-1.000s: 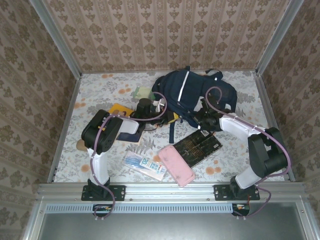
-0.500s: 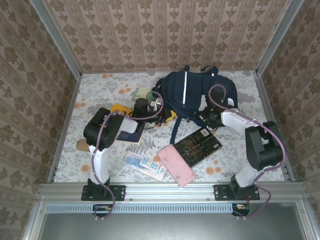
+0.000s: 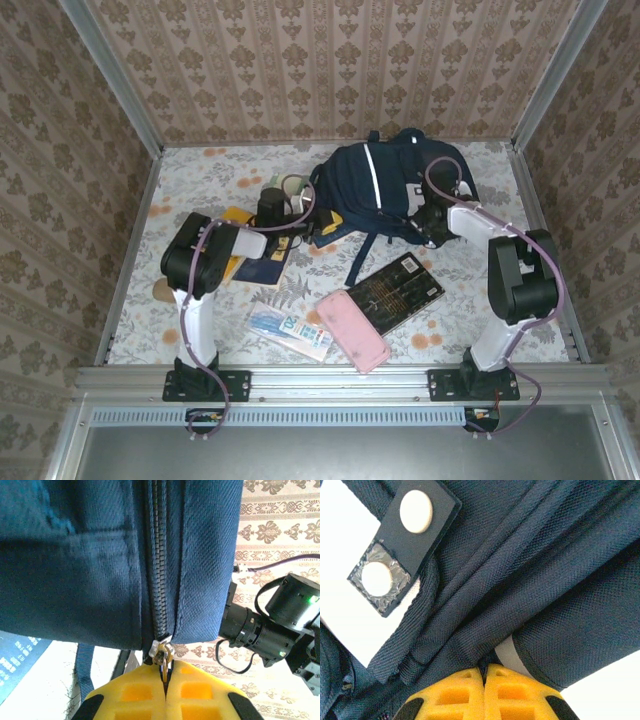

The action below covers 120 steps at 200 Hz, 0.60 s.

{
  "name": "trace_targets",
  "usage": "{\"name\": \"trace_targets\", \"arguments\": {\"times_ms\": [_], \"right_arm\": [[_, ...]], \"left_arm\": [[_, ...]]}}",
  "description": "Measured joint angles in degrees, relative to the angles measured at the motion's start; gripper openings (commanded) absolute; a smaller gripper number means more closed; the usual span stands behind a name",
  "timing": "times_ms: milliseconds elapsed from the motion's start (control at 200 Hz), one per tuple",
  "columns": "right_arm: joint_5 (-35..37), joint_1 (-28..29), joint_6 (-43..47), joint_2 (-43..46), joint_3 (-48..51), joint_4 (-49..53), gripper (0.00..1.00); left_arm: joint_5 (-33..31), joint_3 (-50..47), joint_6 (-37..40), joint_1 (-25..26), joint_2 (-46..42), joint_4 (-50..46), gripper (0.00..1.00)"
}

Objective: Pack the student bag

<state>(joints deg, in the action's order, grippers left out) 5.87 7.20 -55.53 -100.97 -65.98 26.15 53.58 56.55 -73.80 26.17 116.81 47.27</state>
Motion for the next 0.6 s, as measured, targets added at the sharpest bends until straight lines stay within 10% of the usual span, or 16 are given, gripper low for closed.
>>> {"name": "trace_targets", "arguments": {"times_ms": [265, 415, 600], "right_arm": [[0.1, -1.4, 5.7, -4.0, -9.4, 4.7, 0.0], [0.0, -0.2, 10.7, -1.4, -9.6, 5.4, 0.45], [-2.1, 3.1, 11.0, 6.7, -11.0, 5.8, 0.58]], "left_arm": [[0.3, 0.2, 2.7, -0.1, -4.5, -5.6, 0.0], [-0.3, 0.2, 2.9, -0.1, -6.0, -7.2, 0.0], [-0.8, 2.1, 2.9, 0.2, -7.1, -8.6, 0.0]]}}
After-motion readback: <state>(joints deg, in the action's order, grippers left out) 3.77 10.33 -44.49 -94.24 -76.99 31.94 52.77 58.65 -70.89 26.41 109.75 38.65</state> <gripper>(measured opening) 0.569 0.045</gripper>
